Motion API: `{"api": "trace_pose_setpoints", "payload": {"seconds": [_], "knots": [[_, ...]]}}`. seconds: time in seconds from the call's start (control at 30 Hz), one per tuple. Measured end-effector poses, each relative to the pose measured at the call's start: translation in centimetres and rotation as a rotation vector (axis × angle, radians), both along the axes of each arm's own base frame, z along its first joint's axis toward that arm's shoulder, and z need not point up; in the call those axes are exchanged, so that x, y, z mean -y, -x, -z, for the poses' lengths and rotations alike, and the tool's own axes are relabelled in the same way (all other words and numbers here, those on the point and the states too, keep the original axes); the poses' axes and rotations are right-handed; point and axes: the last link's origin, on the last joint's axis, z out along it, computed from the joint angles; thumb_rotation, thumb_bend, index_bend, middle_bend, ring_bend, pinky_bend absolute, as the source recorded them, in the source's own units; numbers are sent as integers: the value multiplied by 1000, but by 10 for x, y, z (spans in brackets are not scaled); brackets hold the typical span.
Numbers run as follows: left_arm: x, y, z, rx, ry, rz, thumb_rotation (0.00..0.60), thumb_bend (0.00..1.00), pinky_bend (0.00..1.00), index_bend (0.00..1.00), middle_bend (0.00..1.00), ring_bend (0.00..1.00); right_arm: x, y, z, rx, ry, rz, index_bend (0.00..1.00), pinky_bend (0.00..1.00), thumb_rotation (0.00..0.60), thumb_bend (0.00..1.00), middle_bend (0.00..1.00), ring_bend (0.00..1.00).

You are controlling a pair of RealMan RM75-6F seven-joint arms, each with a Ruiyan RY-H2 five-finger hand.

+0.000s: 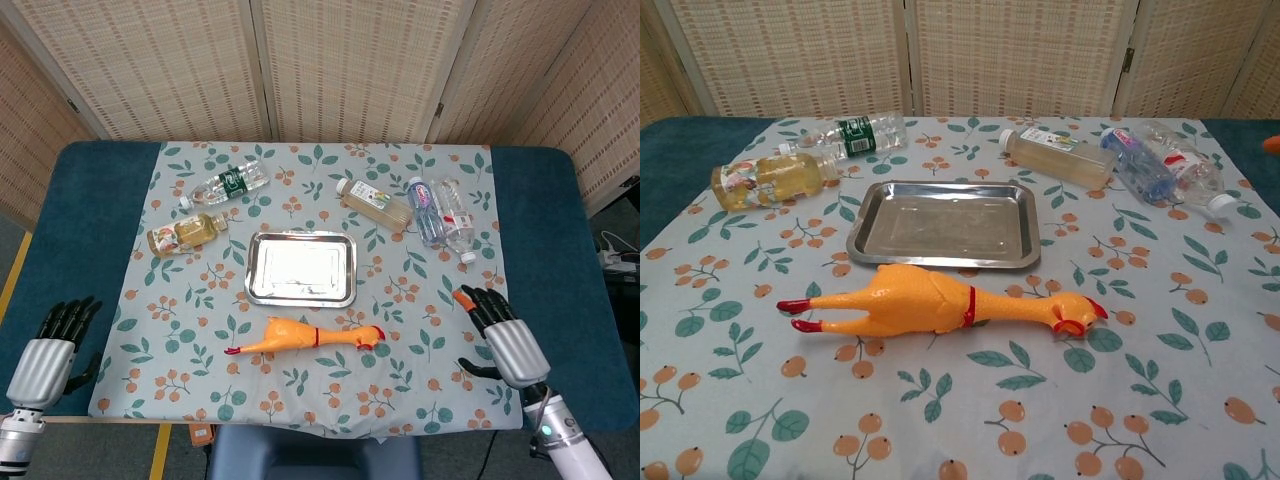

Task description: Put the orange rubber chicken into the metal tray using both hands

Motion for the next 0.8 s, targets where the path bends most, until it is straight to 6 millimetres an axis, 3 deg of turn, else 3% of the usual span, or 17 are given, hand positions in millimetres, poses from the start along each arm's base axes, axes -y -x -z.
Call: {"api": "trace_pose_setpoints", "payload": {"seconds": [0.17, 0.3, 0.63, 0.8], "knots": [[1, 1, -1, 15, 23, -9, 600, 460, 35, 0, 0, 0, 15, -38, 31, -17, -102, -23, 209, 196, 600, 149, 56, 0], [2, 0, -3, 34, 35, -3, 600, 461, 35, 0, 0, 0, 25, -64, 54, -66, -113, -51, 273, 196, 600, 149, 72, 0], [5, 0, -9, 66, 61, 13, 600, 461, 36, 0, 0, 0, 47, -131, 121, -172, -168, -59, 311, 196, 600, 149, 84, 0], [5, 0, -10, 67, 59, 13, 600, 461, 35, 0, 0, 0, 53, -147, 140, -208, -185, -67, 313, 196, 600, 149, 84, 0]]}}
